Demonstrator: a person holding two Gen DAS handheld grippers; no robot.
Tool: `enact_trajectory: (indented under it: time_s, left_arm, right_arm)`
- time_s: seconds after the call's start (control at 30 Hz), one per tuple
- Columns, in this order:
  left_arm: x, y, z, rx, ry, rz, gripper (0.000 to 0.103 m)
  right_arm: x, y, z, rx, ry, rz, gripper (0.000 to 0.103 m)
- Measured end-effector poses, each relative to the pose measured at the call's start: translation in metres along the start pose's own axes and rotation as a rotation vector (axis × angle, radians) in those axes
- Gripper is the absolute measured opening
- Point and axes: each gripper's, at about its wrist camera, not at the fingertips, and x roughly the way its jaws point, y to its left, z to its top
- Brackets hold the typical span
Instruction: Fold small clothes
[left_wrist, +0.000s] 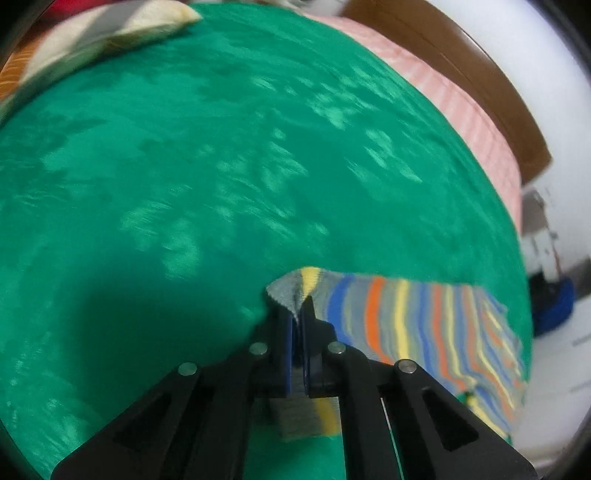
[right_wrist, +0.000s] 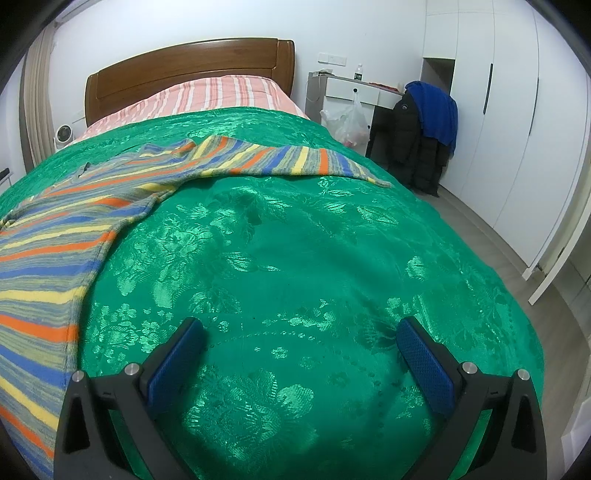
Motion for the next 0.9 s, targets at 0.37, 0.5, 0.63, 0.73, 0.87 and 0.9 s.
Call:
enact_trajectory:
  time_s: [0.37,0.5,0.63,0.73,0.87,0.9]
  left_arm:
    - [-0.091,-0.029,-0.079,0.271,-0.211,0.04,0.09]
    - [-0.098,-0.043,-0.127,0.357,-0.193,-0.022,0.097]
    - [-0.055,-0.052,-0.147,0.404,-0.148,0.01,0.098]
    - [-0.042,-0.047,-0.151,0.389,-0.146,0.034,0.098]
    - [-0.034,-0.049,-0.156,0.443,-0.176,0.054,0.102]
    - [-0.034,-0.051,-0.16,0.455,-0.181,0.063,0.102]
  right_arm:
    - [-0.004,-0.001,0.002,0.003,-0.014,0.003,0.103]
    - [-0.022,-0.004,0.012,0.021,-0.072,0.025,0.103]
    - [-0.023,-0.009,0.031,0.035,-0.079,0.034,0.103]
    - [-0.009,-0.015,0.043,0.049,-0.051,0.039,0.103]
    - [0.027,-0.02,0.033,0.086,0.045,0.046,0.103]
    - [0.033,-0.02,0.028,0.09,0.049,0.043,0.103]
